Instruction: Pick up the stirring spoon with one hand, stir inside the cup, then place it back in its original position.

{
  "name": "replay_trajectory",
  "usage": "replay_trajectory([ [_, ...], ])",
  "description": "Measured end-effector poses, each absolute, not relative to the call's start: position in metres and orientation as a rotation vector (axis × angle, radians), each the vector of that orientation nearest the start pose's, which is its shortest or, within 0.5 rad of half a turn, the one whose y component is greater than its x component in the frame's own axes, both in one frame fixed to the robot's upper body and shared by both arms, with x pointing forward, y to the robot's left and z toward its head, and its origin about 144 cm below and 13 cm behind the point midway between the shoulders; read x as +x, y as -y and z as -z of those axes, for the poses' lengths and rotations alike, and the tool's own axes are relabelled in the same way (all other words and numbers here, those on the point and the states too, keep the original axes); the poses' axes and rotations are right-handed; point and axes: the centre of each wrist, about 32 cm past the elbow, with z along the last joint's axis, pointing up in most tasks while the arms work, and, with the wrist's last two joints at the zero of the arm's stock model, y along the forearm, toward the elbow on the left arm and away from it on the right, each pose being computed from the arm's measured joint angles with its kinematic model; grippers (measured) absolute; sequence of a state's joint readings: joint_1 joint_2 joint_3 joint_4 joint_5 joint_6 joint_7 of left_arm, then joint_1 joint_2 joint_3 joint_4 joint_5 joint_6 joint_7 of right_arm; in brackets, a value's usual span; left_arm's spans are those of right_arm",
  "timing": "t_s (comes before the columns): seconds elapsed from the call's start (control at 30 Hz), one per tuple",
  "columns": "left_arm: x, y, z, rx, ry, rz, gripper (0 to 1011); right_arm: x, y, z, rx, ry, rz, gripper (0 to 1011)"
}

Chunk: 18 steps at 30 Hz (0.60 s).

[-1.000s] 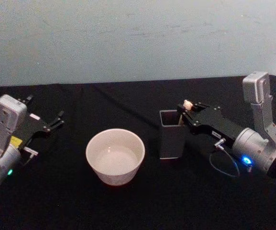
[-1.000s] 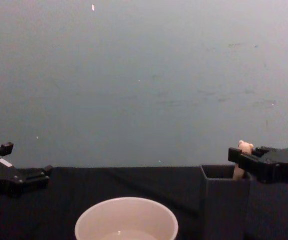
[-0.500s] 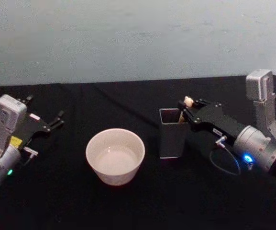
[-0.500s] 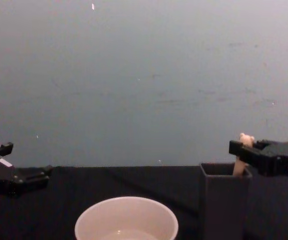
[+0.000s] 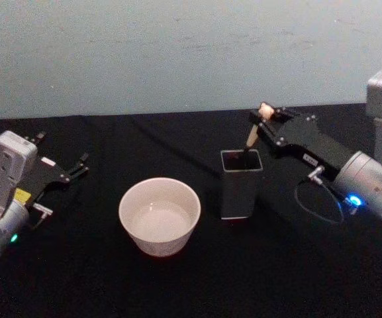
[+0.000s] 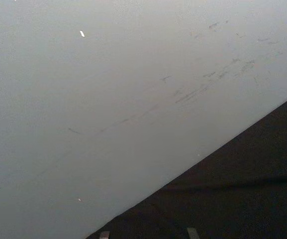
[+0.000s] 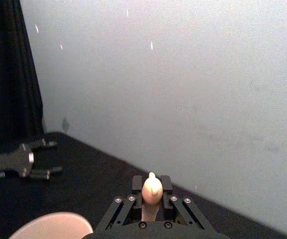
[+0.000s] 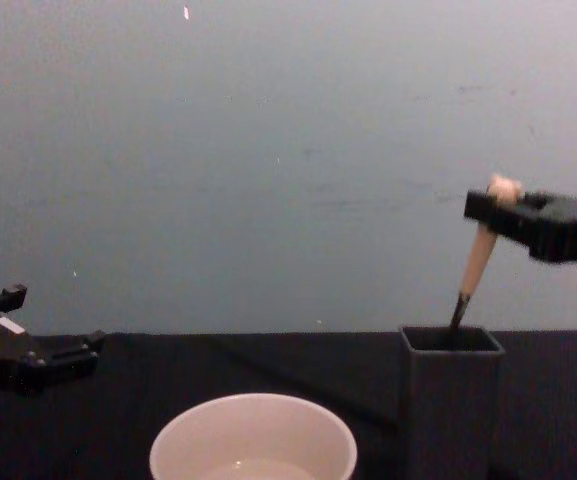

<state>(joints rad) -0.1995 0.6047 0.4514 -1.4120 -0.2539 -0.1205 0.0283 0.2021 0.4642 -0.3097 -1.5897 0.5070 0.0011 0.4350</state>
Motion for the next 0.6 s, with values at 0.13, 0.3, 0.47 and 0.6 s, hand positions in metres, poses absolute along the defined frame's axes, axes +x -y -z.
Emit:
replay_trajectory([
  [0.13, 0.489, -0.310, -1.140, 0.304, 0.285, -1.248, 1001, 0.499, 0.270, -1.213, 0.095, 0.082, 0.844, 213],
  [0.3, 0.489, -0.310, -1.140, 0.304, 0.285, -1.248, 1001, 0.501, 0.269, -1.222, 0.136, 0.112, 0.837, 213],
  [0.47, 0.489, -0.310, -1.140, 0.305, 0.285, -1.248, 1001, 0.504, 0.263, -1.227, 0.164, 0.133, 0.817, 213],
  [0.6, 0.489, -0.310, -1.140, 0.304, 0.285, -1.248, 1001, 0.507, 0.254, -1.229, 0.175, 0.138, 0.789, 213],
])
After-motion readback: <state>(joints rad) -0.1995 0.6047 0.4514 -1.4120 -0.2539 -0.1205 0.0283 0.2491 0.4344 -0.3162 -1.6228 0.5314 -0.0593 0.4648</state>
